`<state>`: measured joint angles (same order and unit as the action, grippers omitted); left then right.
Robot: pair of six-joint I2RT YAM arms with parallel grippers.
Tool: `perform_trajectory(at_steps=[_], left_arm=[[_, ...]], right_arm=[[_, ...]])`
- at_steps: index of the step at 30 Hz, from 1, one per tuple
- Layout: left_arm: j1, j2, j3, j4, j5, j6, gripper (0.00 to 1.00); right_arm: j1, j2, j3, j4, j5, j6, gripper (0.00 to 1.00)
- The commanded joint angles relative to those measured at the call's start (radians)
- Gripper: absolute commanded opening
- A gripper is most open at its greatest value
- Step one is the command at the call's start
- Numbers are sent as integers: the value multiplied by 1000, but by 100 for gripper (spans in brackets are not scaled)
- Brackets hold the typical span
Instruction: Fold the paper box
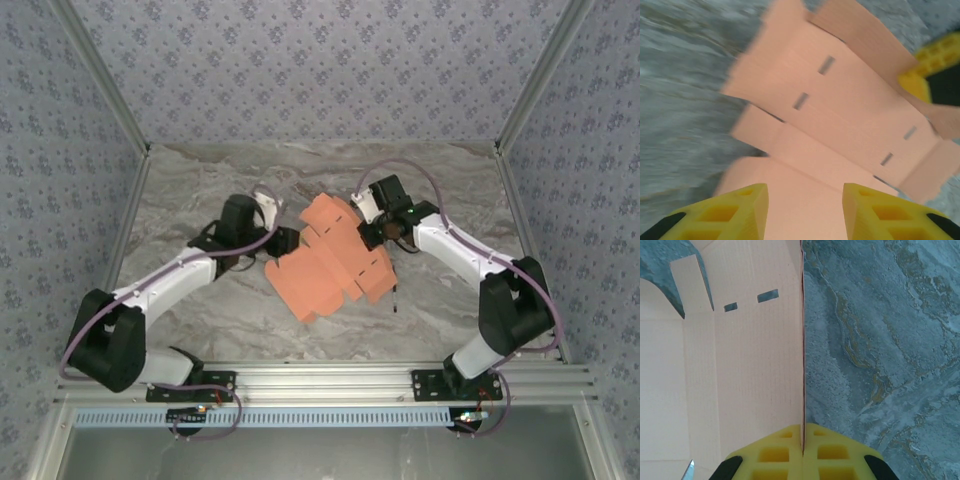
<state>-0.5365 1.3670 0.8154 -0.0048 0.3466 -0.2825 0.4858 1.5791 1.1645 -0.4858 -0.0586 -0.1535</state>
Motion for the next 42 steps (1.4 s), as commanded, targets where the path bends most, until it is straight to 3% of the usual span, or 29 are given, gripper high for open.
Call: perform_trajectory(at_steps=[1,10,26,32,42], left_arm=[[-51,68,-28,159,-5,-71,41],[-171,350,81,291,-36,-120,25],[-177,556,130,359,-72,-167,15],[-188,621,113,458,-99,-210,15],[-215,688,66,688,-166,-360,15]], right_arm=[[-4,20,66,-42,41,-8,3],[-3,42,90,-62,52,-6,3],[-3,52,96,-57,28,14,3],[22,64,98,-37,26,72,3],[155,92,147,-80,242,189,2]])
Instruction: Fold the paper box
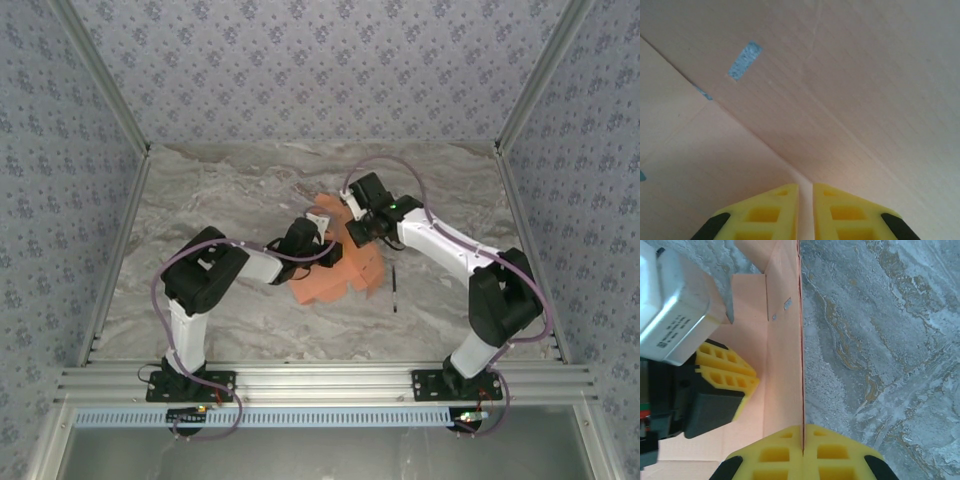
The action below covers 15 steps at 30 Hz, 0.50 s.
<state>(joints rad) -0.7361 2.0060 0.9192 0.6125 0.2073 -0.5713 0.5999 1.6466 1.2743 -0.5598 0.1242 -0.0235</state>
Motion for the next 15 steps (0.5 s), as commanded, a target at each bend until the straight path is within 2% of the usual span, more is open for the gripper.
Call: perform_trajectory(at_steps=[1,8,15], left_arm=[[-14,50,-46,92,-30,-81,15],[-15,15,-105,197,-43,-102,18],[-13,-93,-131,144,-33,-64,26]], right_arm=[[51,26,40,-7,72,64,2],[89,44,54,-9,178,76,1],[79,40,81,-18,225,34,0]])
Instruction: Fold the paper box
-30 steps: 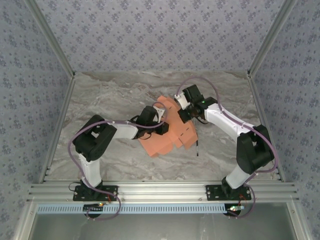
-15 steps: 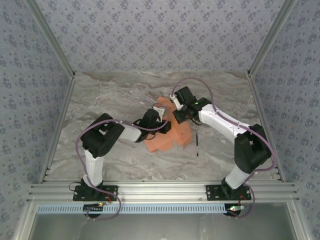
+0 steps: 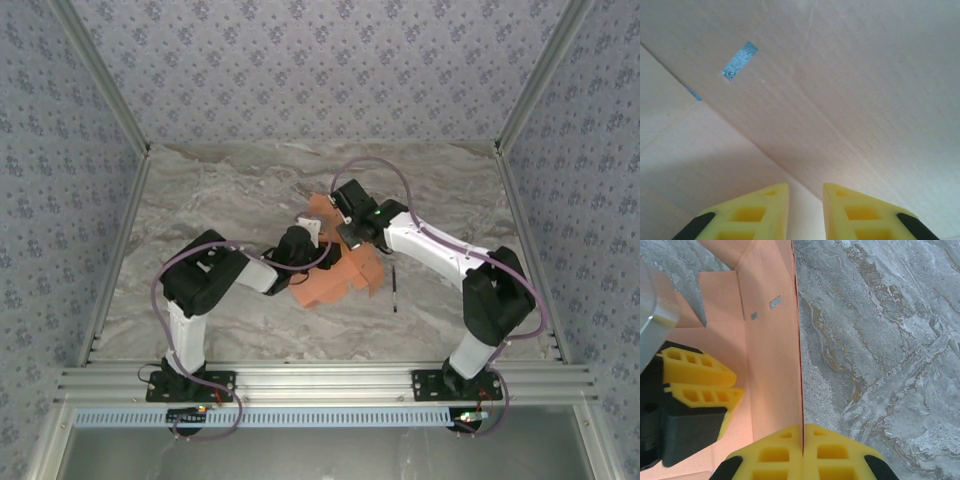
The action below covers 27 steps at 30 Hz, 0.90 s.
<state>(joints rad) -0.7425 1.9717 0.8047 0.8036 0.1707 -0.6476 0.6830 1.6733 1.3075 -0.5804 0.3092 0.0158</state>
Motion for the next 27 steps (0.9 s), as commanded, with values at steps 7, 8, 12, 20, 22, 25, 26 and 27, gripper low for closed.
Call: perform_trajectory(at_steps=[7,8,12,20,22,25,26,27], left_arm=[[15,-125,-44,-115,0,25,29],[23,-124,-51,-109,4,19,29],[40,-103,-58,-89,20,4,27],[43,23,-47,34,30,-95,19],[43,48,-51,65,24,-124,17],[43,81,-60,119,15,-161,15],[42,87,-62,134,13,-172,14],[42,92,-65,144,11,-178,14]], right_arm=[[-25,14,64,-8,34,-58,0],[-27,17,65,-11,30,-67,0],[-32,28,73,-16,25,-89,0],[-2,52,97,-16,69,-82,0],[15,62,98,-16,99,-65,0],[49,83,97,-16,143,-49,0],[57,90,94,-16,157,-43,0],[68,94,92,-16,167,-39,0]])
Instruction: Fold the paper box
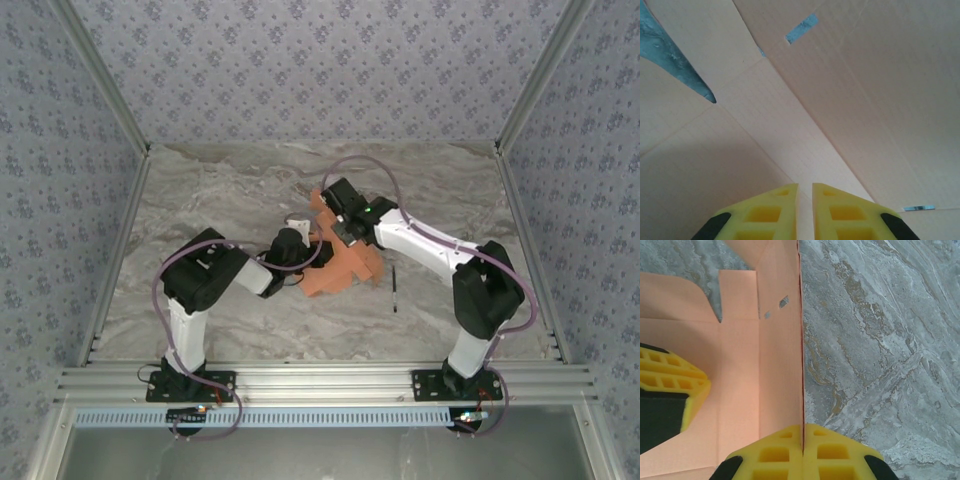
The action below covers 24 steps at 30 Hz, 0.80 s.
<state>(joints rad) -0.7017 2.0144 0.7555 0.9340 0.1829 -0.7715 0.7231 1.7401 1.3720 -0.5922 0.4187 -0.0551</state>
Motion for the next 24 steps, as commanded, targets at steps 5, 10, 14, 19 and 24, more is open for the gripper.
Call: perform_trajectory(at_steps=[5,10,14,19,24], left_arm=[[2,56,-24,38,-9,-67,14],[2,57,-32,50,-14,-68,14],[3,63,-41,72,-19,-75,14],[3,67,-53,86,-25,-77,14],[5,69,-62,99,-27,-81,14]], right_arm=[[83,44,15,21,108,43,0],[104,49,3,48,105,57,0],[120,58,-8,67,91,73,0],[132,71,-13,80,58,94,0],[147,83,-28,86,53,113,0]])
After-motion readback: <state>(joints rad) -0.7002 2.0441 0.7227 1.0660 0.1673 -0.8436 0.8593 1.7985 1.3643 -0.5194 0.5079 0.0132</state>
